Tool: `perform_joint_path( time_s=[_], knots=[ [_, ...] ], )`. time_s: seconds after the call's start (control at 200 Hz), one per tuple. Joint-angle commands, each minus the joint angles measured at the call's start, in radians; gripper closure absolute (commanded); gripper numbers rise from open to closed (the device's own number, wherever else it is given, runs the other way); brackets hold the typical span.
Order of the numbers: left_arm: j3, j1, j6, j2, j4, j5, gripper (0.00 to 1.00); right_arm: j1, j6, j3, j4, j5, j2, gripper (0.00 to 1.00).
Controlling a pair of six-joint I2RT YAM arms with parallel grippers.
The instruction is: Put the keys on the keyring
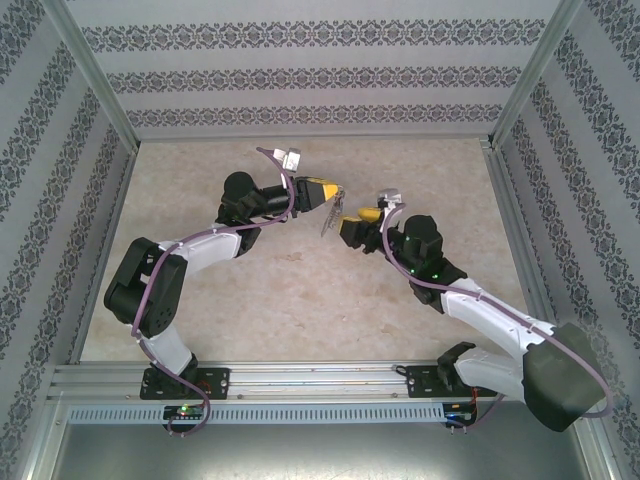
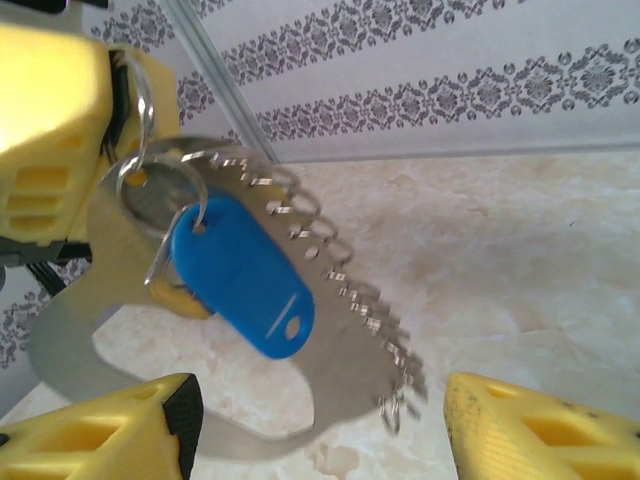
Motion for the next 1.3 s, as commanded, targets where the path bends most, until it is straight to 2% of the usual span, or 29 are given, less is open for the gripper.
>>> perform_joint_path(
  time_s=[0.0, 0.51, 0.709, 0.844, 1.129, 1.294],
  knots=[
    [0.034, -0.016, -0.007, -0.036, 0.053, 0.017, 1.00, 0.021, -0.048, 0.017, 0.019, 0.037, 0.009, 0.33],
    [0.030, -0.016, -0.002, -0.037, 0.048, 0.020, 1.00, 0.036, -0.115, 0.129, -0.025, 0.069, 0.049, 0.36],
    [0.030, -0.016, 0.002, -0.039, 0.044, 0.020, 1.00, 0.036, -0.131, 0.135, -0.041, 0.043, 0.062, 0.57],
    [0.035, -0.016, 0.007, -0.039, 0.037, 0.020, 1.00, 0.036, -0.143, 0.118, -0.048, 0.031, 0.056, 0.64],
    [0.041, -0.016, 0.006, -0.028, 0.039, 0.023, 1.00, 0.035, -0.166, 0.113, -0.075, 0.043, 0.037, 0.89],
    [0.042, -0.015, 0.007, -0.025, 0.042, 0.025, 1.00, 0.034, -0.188, 0.118, -0.107, 0.052, 0.017, 0.99]
  ],
)
